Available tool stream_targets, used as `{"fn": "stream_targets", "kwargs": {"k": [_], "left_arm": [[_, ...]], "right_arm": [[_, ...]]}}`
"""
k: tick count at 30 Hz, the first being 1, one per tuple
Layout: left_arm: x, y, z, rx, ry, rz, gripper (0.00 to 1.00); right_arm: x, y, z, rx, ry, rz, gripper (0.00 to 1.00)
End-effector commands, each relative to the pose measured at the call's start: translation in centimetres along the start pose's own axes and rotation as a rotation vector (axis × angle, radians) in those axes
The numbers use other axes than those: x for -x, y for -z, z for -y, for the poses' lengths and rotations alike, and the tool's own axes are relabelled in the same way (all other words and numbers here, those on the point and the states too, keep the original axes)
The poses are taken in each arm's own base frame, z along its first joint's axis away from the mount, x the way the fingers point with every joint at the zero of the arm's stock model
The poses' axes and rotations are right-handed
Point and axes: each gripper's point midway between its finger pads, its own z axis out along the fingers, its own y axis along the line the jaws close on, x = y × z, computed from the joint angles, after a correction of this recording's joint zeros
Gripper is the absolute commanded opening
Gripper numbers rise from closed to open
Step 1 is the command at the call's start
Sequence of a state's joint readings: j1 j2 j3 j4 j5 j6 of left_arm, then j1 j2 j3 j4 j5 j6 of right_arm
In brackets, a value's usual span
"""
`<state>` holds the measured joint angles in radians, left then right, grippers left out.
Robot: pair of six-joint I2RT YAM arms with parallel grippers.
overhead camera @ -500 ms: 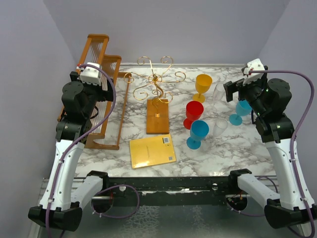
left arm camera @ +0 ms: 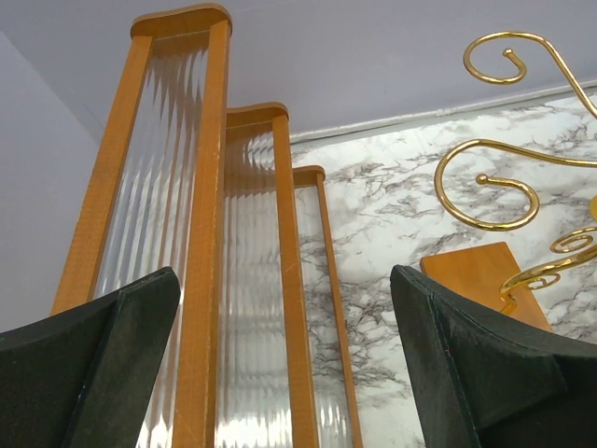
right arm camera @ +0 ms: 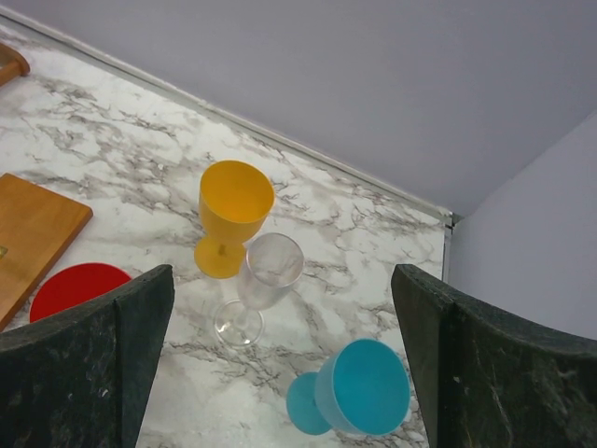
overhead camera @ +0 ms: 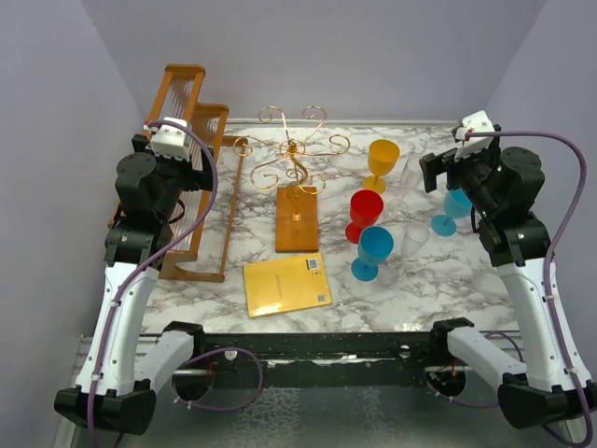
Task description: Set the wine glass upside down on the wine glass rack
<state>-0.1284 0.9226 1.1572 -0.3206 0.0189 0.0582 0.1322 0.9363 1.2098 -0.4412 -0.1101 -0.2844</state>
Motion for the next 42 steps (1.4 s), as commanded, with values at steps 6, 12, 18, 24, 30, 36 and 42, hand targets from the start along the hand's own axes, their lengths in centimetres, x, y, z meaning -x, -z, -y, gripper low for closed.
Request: {"fn": "stream_targets", "kwargs": {"k": [6,12,18,24,30,36,42], "left_arm": [[2.7,0.9,0.1,-0.022,-0.001,0.061,0.99],[3.0,0.5,0.6,-0.067,-0.035,0.052,0.99],[2.8,0.1,0.7,-0.084,-0.067,0.029,0.99],[2.5,0.2,1.2,-0.114,-0.082,0.018,0.99],[2.0,0.1,1.4,-0.128,-0.087,0.006,0.99],[1.6,-0.2,1.6,-0.139,-0.086,0.002,0.99],[1.4,-0.3,1.4,-0.132,-0.092,-0.001,0.99]], "right_arm": [[0.6,1.1,1.2,-0.065,0.053,0.019,1.00],[-0.8,1.9,1.1,-0.039,0.136,-0.058,1.00],[-3.7,3.2,-0.5,0.072,0.199,-0.182,1.00],[-8.7,5.7,-3.0,0.224,0.226,-0.379,0.97],[-12.2,7.0,-4.5,0.306,0.210,-0.508,0.88],[-13.8,6.6,-5.4,0.361,0.161,-0.600,0.68],[-14.5,5.5,-6.6,0.423,0.110,-0.630,0.50]]}}
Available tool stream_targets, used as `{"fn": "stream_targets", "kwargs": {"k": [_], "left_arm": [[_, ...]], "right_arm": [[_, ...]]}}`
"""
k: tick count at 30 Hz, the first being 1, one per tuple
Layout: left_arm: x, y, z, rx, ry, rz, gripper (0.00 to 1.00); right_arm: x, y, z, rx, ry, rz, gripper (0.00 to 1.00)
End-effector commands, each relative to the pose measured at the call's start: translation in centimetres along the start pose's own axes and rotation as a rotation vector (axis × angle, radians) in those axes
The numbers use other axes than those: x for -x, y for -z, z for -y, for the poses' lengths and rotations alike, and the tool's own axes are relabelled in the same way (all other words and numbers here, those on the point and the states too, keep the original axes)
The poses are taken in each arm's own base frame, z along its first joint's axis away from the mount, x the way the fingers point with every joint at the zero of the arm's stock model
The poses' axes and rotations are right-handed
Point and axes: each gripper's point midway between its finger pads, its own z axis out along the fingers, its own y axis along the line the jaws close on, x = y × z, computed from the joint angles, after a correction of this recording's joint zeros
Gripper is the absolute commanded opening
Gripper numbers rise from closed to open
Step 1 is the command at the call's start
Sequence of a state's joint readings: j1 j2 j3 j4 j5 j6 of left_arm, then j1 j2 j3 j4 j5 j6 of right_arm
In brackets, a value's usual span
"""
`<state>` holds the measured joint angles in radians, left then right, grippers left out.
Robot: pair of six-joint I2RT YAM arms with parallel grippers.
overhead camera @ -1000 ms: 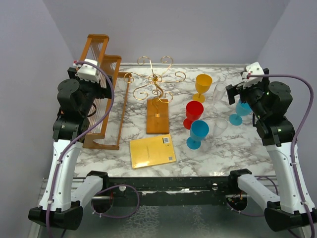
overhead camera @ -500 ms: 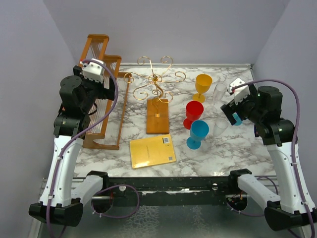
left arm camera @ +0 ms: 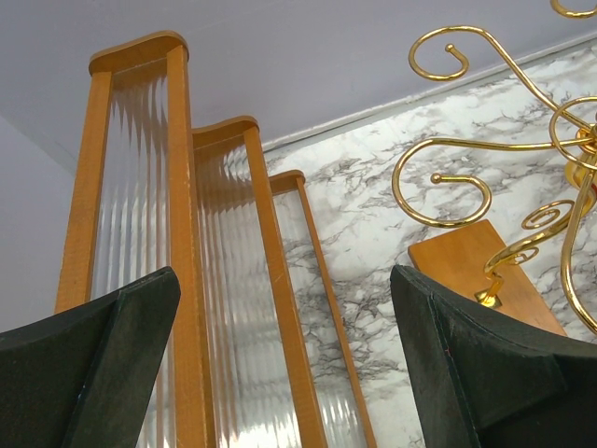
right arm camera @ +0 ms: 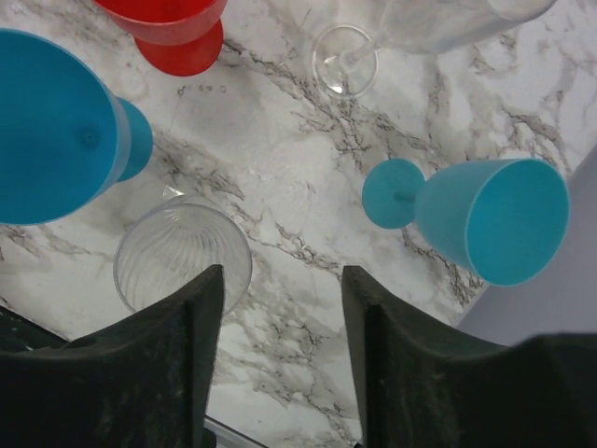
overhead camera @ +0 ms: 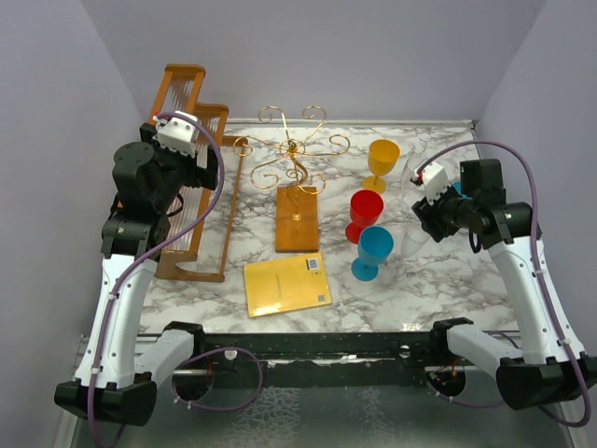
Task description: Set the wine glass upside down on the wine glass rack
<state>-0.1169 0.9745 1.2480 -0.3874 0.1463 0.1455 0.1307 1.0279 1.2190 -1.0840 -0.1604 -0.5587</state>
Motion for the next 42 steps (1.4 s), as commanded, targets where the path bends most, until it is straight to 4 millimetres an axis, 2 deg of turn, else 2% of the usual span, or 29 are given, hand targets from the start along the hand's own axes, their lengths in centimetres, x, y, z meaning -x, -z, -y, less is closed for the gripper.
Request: {"fn": "stream_targets", "kwargs": {"k": [1,13,19,26,31,35,42], "left_arm": [[0.2,0.0,0.1,-0.014,-0.009,0.011,0.99],[0.3,-0.2,0.3,-0.031,-0.006,0.010,0.99],[-0.3,-0.5,0.4,-0.036,-0.016,-0.006,0.99],[-0.1,-1.0,-0.3,-0.007,-0.019,-0.025,0.99],[0.4,-1.6,-1.4,0.039,-0.020,-0.036,0.99],[1.1,-2.1,-1.8,0.054,-0.013,-0.031,0.99],[3.3,-2.3,-0.9,-0.001,0.020,0.022,0.99]], "right_arm": [[0.4,-0.5,-1.2,0.084,-0.035,0.005,0.47],[-0.2,-2.9,-1.5,0.143,-0.042,-0.046,0.24],[0.1,-2.9,-1.7,0.160,-0.023,-0.032,0.01],[1.8,0.2,0.9,-0.009,0.015,0.039,0.01],[3.0,3.5,1.4,-0.076,0.050,0.119,0.01],[5.3,5.6,0.8,-0.045,0.070,0.212,0.01],[9.7,10.5,2.3,-0.118,0.133,0.365,0.01]]}}
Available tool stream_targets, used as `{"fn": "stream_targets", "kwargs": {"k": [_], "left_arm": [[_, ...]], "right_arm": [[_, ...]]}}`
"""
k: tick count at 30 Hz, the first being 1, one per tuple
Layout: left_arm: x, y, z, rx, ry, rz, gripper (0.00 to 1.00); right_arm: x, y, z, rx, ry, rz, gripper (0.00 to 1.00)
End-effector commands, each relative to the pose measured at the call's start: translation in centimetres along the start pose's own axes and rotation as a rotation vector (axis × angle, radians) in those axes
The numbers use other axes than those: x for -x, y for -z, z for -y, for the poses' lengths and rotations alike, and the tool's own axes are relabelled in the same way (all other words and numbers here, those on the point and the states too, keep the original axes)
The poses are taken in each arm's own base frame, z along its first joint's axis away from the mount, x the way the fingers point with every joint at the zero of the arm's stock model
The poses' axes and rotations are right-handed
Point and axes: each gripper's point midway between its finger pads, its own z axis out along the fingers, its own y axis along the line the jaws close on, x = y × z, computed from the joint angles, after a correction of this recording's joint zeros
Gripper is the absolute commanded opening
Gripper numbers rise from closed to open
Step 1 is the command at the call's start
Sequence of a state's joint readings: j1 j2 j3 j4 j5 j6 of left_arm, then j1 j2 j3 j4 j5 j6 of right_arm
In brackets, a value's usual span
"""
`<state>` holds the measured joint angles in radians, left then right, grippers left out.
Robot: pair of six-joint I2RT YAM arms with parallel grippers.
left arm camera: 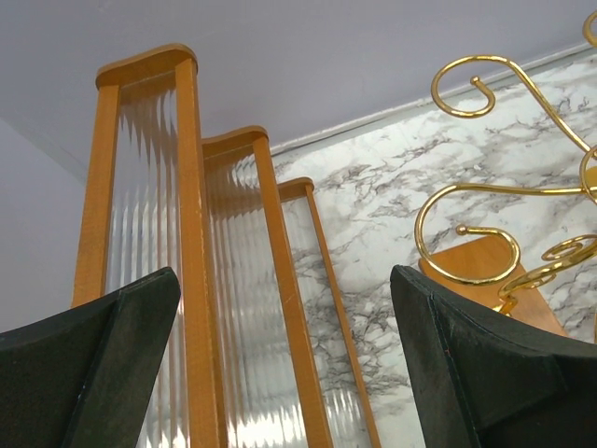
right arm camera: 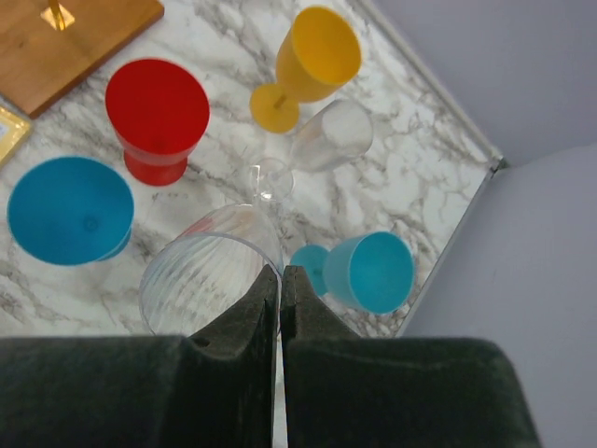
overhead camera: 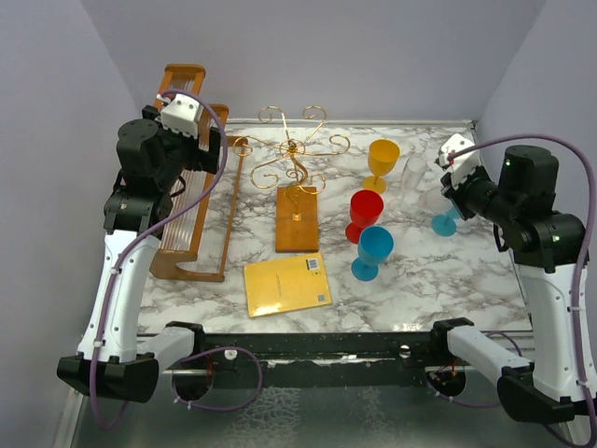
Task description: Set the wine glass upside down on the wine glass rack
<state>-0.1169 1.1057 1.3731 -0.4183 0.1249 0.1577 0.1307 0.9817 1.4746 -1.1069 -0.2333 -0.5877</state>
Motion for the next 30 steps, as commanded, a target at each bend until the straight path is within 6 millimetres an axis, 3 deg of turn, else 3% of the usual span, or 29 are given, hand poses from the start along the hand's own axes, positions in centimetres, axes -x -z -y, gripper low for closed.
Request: {"fn": "stream_targets", "kwargs": {"k": [1,6,11,17,22,30], "left_arm": [[2.7,0.4,0.3,-0.028,0.038,0.074,0.99],[5.1,0.5,2.1,-0.129,0.115,0.141,0.99],[7.5,1.1,4.1,-0.251,0.186,0.199,0.99],[9.3,1.9,6.6,-0.391,0.264,0.224,0.96],[10.4,1.5,8.1,-0.459,0.328,0.233,0.94],[12.0,0.1,10.8,-0.560,0.423,0.228,0.91]], "right_arm": [[4.2,2.8,1.1,-0.029,0.057,0.135,0.01],[9.8,5.4,1.8,-0.030,0.074,0.326,0.01],[14.4,5.0,1.4,0.095,0.041,0.457,0.01],[19.1,5.3,4.7,0.039,-0.046,0.555,0.01],[21.8,5.8,6.9,-0.029,-0.087,0.640,0.01],[24.7,5.7,5.3,0.120,-0.165,0.809,0.01]]}}
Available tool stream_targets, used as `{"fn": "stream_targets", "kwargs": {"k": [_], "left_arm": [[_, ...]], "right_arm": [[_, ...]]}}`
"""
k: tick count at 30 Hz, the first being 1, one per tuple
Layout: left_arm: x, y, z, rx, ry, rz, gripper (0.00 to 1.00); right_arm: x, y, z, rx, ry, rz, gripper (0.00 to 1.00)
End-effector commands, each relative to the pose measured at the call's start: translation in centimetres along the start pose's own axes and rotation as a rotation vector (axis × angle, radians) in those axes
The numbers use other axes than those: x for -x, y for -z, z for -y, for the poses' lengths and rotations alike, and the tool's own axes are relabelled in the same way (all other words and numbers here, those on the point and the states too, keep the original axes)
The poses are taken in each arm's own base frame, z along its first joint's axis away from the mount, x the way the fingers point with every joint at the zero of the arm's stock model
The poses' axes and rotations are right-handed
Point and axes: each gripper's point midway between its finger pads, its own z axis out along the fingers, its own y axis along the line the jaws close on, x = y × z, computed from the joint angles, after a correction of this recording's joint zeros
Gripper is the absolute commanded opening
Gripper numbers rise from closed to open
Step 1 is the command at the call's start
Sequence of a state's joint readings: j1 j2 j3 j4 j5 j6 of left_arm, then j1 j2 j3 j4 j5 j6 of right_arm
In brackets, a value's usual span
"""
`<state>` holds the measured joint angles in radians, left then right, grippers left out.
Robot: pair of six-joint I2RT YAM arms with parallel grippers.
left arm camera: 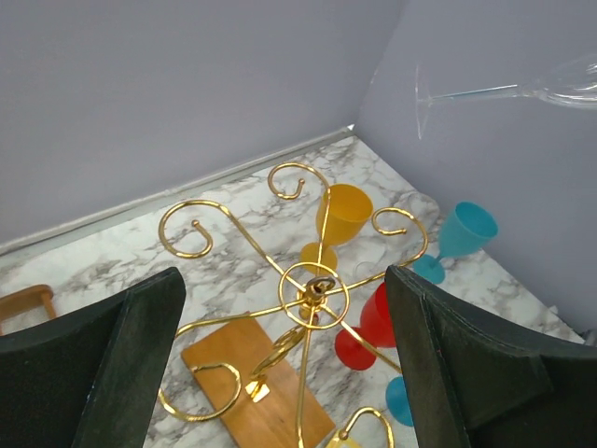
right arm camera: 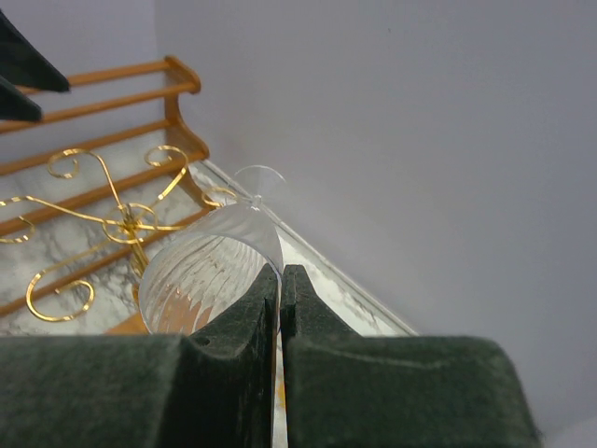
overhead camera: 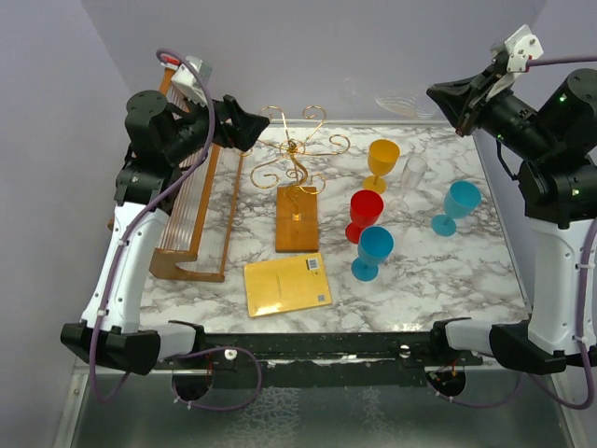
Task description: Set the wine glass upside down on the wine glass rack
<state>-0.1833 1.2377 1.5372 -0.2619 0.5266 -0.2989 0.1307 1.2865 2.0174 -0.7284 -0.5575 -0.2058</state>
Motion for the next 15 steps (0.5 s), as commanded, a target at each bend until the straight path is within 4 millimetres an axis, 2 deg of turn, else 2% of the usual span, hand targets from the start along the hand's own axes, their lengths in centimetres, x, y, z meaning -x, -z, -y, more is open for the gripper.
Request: {"fn": "stream_targets", "kwargs": {"k": [1,4,8,15], "left_arm": [[2.6,-1.4,2.8,-0.104,0.041,0.051,0.90],[2.8,-2.5,4.1,-0.155,0.051,0.047,0.88],[1.9,-3.7,5.7,-0.237,0.084,0.024,0.84],[1.1,-5.2,7.3,-0.331,0.131,0.010,0.66]], "right_arm": [[3.5,-0.7,-1.4,0.087,-0.075,0.169,0.01],[3.5,-1.2,-1.8,0.118,-0.119,0.195,0.01],[3.4,-1.7,-2.4,0.163,-0.168,0.209,0.01],[2.4,-2.2,-3.5,0.231,-0.231,0.204,0.01]]}}
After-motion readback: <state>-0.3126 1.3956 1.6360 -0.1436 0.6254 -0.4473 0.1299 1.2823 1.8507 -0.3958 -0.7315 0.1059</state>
